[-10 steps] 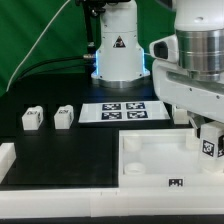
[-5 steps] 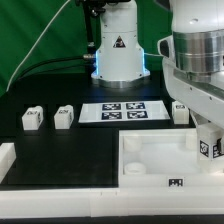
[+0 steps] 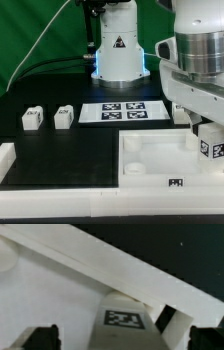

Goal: Assemble one leg

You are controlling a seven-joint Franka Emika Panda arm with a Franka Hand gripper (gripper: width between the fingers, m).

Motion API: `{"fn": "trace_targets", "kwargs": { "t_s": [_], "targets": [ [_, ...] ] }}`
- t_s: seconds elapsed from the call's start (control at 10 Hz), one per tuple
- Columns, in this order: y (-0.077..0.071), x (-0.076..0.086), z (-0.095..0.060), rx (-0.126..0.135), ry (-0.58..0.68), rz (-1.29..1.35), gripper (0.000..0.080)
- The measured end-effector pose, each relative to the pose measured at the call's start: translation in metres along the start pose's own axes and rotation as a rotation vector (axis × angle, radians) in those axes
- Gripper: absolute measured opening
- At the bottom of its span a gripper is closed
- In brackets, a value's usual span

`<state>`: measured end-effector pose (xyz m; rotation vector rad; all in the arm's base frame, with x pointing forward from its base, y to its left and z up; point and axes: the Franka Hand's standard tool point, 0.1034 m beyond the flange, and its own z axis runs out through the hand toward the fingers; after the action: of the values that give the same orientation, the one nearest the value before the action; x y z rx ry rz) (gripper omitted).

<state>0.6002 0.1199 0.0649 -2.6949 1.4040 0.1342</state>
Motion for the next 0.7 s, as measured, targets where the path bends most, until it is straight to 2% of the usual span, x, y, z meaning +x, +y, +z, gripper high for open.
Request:
{"fn": "trace_targets", "kwargs": {
  "t_s": [0.2,0.4,0.7],
  "targets": [
    [0.0003,0.0000,-0.0001,-0.004,-0.001,-0.204,0.0649],
    [0.0001,0.0014,-0.0019,-0.018,0.010,-0.485,0.0649],
    [0.0005,0.0034,-0.0028,-0.020,0.011,-0.779,0.0649]
  ]
}}
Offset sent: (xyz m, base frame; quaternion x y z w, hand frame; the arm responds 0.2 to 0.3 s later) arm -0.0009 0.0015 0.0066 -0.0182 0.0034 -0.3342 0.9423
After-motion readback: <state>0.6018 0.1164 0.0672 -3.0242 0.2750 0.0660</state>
